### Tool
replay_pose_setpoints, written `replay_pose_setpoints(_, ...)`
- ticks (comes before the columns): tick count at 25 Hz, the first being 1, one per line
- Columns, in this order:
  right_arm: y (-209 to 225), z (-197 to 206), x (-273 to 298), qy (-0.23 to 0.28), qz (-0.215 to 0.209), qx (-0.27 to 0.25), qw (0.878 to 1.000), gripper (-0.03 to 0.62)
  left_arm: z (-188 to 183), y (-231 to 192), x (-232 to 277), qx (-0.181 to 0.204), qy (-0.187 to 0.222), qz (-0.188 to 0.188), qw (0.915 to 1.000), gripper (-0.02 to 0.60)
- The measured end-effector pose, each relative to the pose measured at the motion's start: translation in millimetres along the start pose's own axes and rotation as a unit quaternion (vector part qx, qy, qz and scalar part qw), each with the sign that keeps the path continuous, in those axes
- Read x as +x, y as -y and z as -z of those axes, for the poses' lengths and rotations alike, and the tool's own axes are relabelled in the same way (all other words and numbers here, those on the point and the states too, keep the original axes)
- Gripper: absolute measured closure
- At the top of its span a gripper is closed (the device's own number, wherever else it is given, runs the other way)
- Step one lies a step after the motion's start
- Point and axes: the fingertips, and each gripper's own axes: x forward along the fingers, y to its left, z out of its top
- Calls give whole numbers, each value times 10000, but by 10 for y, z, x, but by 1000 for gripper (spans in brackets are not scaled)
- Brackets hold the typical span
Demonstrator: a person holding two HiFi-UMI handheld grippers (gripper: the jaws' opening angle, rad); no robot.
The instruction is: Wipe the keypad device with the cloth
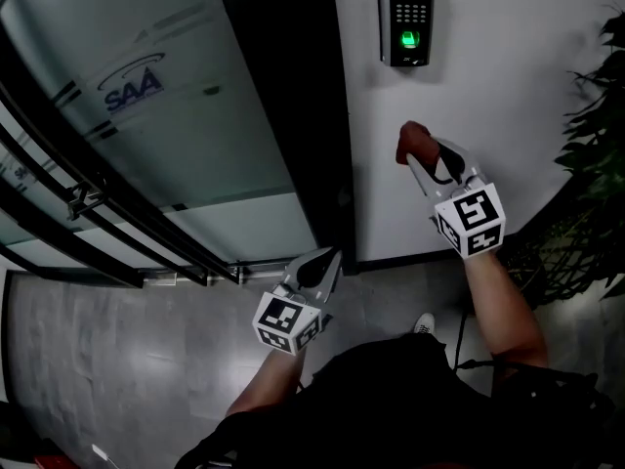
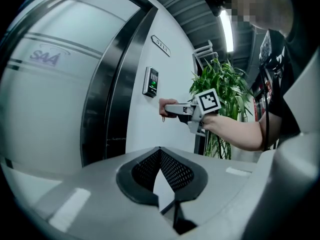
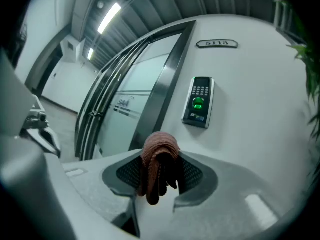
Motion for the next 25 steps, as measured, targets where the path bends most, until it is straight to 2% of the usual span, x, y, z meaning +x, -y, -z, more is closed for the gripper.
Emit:
replay_pose_setpoints(4, -574, 402, -542, -125, -259, 602, 9978, 445, 81, 67, -18, -16, -105, 293, 9995, 566)
replay_pose_setpoints(10, -1187, 718, -1172, -378, -519, 1015, 9928, 445, 31, 306, 1, -13, 33, 574, 9983, 566)
replay_pose_setpoints(18, -1326, 903, -1754, -499, -764, 1293, 9874, 445, 5, 605, -28, -12, 161, 309, 9994, 566)
replay_pose_setpoints(25, -1245, 940, -2400, -472, -838, 1324, 9865, 445, 68, 1270, -13, -73, 191, 199, 9996, 566)
